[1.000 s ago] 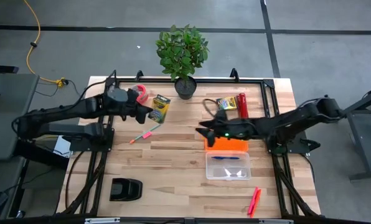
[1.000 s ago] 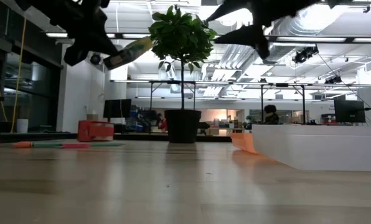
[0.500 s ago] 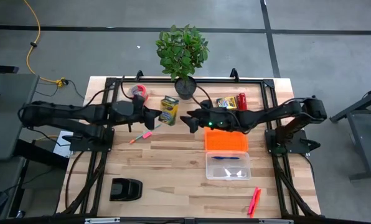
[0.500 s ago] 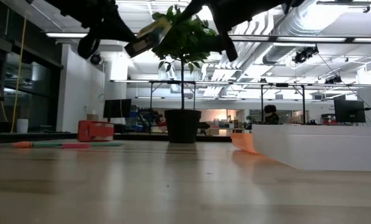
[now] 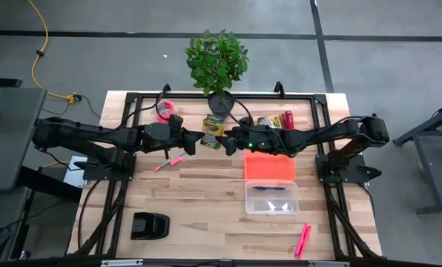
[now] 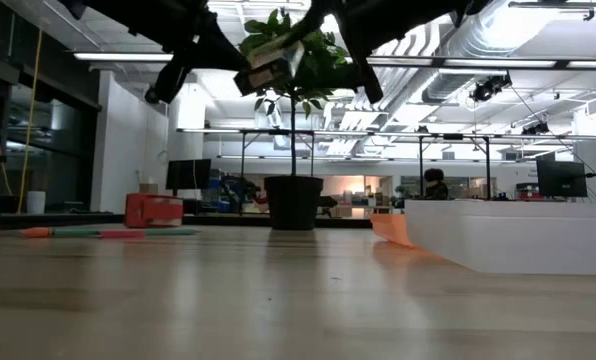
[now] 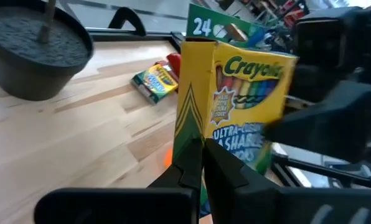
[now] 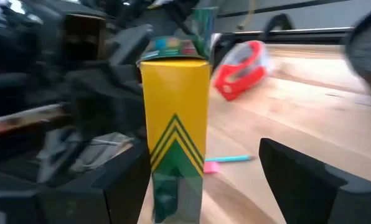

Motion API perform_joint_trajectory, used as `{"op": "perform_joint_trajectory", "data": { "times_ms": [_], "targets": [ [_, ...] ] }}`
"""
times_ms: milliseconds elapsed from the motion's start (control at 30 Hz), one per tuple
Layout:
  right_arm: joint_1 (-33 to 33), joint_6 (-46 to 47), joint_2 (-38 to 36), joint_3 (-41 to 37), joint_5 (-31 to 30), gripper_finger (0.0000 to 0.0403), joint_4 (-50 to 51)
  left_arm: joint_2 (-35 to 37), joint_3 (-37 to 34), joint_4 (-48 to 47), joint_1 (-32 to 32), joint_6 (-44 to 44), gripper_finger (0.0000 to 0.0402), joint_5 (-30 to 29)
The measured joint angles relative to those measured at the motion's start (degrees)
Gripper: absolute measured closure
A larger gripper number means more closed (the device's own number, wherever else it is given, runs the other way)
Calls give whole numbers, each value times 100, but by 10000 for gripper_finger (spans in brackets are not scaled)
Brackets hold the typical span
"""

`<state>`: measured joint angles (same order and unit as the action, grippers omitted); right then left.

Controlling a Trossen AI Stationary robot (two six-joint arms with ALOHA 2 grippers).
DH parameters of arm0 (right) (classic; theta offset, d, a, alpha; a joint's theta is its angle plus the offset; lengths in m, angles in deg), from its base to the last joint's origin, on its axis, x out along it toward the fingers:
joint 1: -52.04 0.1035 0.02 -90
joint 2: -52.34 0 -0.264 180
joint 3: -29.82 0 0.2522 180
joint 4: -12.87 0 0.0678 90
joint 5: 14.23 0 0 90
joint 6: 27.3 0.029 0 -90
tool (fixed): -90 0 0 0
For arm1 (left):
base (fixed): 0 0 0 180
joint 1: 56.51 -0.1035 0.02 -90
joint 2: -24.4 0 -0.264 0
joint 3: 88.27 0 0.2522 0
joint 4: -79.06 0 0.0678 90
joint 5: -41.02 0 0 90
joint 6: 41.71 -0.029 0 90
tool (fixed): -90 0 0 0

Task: Pack school essentials
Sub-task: Put the left orange crayon box into the orange supply box

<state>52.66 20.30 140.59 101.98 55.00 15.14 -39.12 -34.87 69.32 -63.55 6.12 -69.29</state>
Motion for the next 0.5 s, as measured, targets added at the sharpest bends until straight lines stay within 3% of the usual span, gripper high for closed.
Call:
{"op": "perform_joint_trajectory", "data": {
  "times_ms": [333,500],
  "targets": [
    [0,-137,0,-2,169,120,-349,-211,0,247,47,5,401,169],
    [0,-101,0,-2,230,161,-345,-319,2,492,46,2,401,172]
  ]
}}
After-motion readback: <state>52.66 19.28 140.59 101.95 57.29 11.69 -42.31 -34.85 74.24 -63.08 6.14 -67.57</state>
